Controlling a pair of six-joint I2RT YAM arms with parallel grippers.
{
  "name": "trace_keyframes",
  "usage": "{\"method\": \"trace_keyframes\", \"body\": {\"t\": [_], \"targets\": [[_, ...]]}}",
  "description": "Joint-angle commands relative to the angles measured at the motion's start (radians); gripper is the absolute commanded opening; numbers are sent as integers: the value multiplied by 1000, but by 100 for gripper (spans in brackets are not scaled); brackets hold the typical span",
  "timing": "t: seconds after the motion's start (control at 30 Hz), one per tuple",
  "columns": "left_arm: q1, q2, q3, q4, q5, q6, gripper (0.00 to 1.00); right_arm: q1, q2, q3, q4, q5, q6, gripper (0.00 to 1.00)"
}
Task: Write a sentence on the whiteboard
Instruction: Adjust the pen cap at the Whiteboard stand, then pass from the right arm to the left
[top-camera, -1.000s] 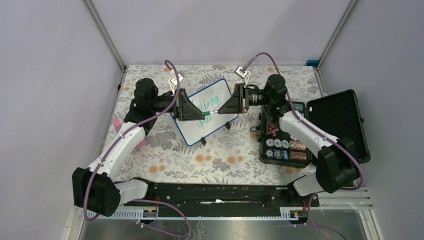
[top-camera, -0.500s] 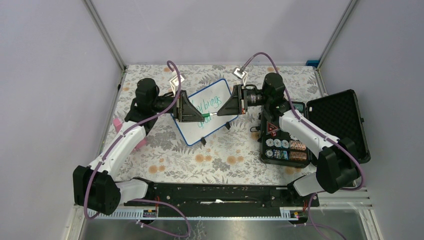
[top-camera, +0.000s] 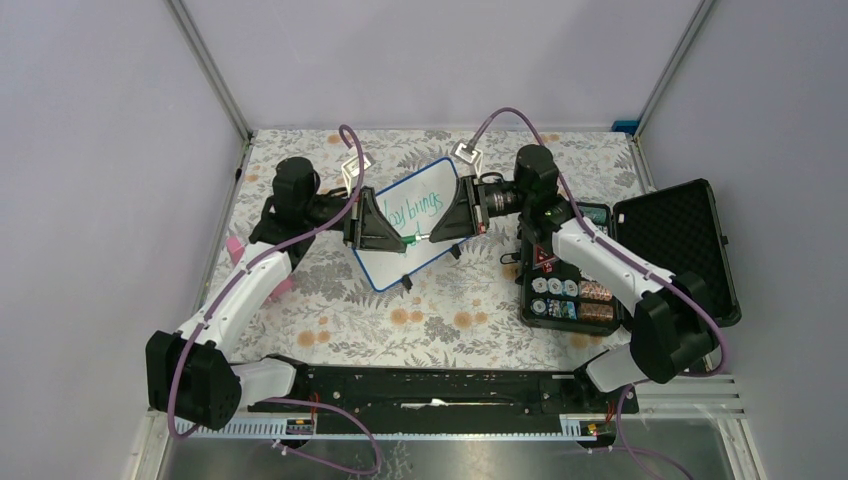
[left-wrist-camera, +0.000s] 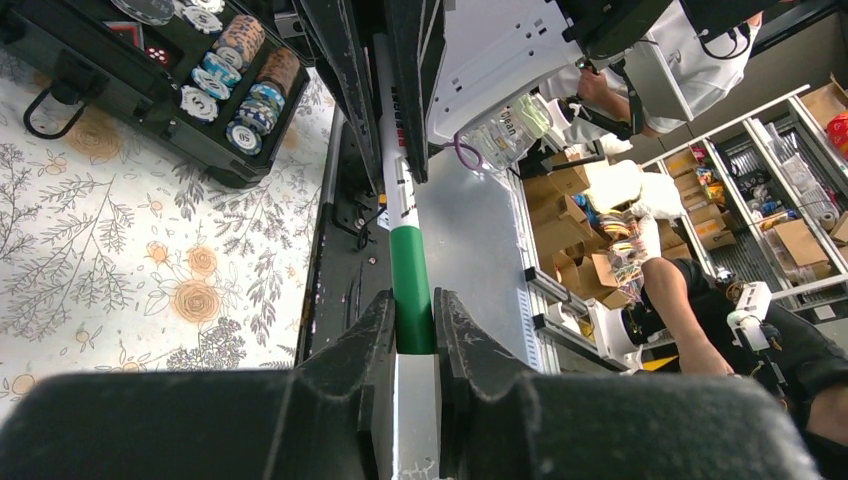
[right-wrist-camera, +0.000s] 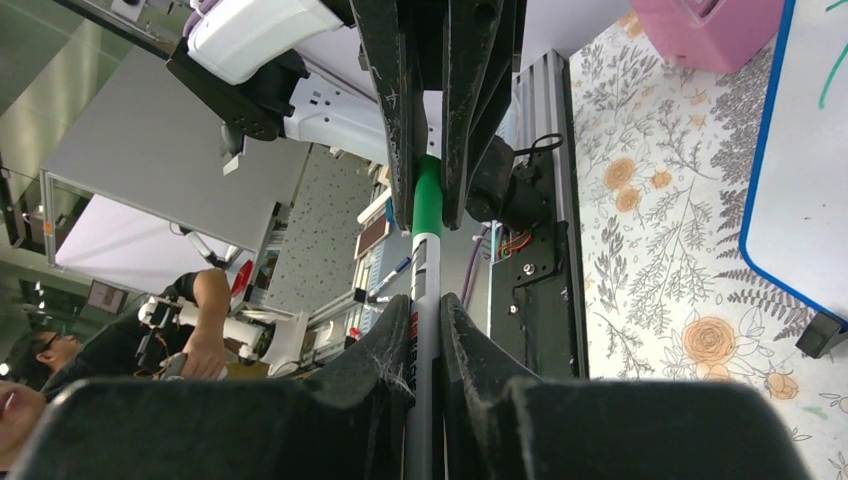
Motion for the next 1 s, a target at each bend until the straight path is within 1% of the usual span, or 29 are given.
{"method": "trace_keyframes", "body": {"t": [0.0,0.1,0.13,0.17,0.2,0.23,0.3,0.37,0.4,0.47,0.53,0.6,0.67,0.73,0.8,0.9,0.97], "targets": [[-80,10,17,149,-136,18,0,160,49,45,-5,70,-41,0],[-78,-1,13,129,-131,37,0,160,55,49,14,63,-22,0],[-71,-2,21,102,-126,56,2,158,56,52,12,61,-22,0],[-59,-3,33,67,-126,81,12,151,55,54,7,59,-26,0],[-40,-7,51,18,-126,118,25,138,52,58,-4,60,-33,0],[-15,-8,84,-60,-129,189,32,117,46,58,-17,62,-41,0],[38,-10,171,-319,-168,385,42,61,28,50,-32,71,-44,0],[81,-5,278,-586,-254,641,47,-1,6,40,-80,84,-75,0],[93,3,332,-737,-307,754,49,-24,-3,41,-132,93,-114,0],[96,28,438,-910,-431,924,56,-56,-20,49,-271,129,-217,0],[95,53,516,-1025,-520,1049,62,-63,-32,58,-401,165,-326,0],[81,83,570,-1101,-579,1127,65,-62,-36,56,-486,179,-377,0],[44,114,619,-1166,-606,1181,65,-60,-32,53,-512,167,-399,0],[-21,136,645,-1188,-639,1198,65,-60,-28,44,-522,162,-399,0],[-99,142,645,-1160,-710,1187,66,-58,-25,35,-522,156,-396,0],[-217,144,610,-1076,-828,1145,65,-53,-21,24,-520,148,-383,0],[-296,168,611,-1062,-900,1139,65,-43,-20,14,-519,136,-377,0]]}}
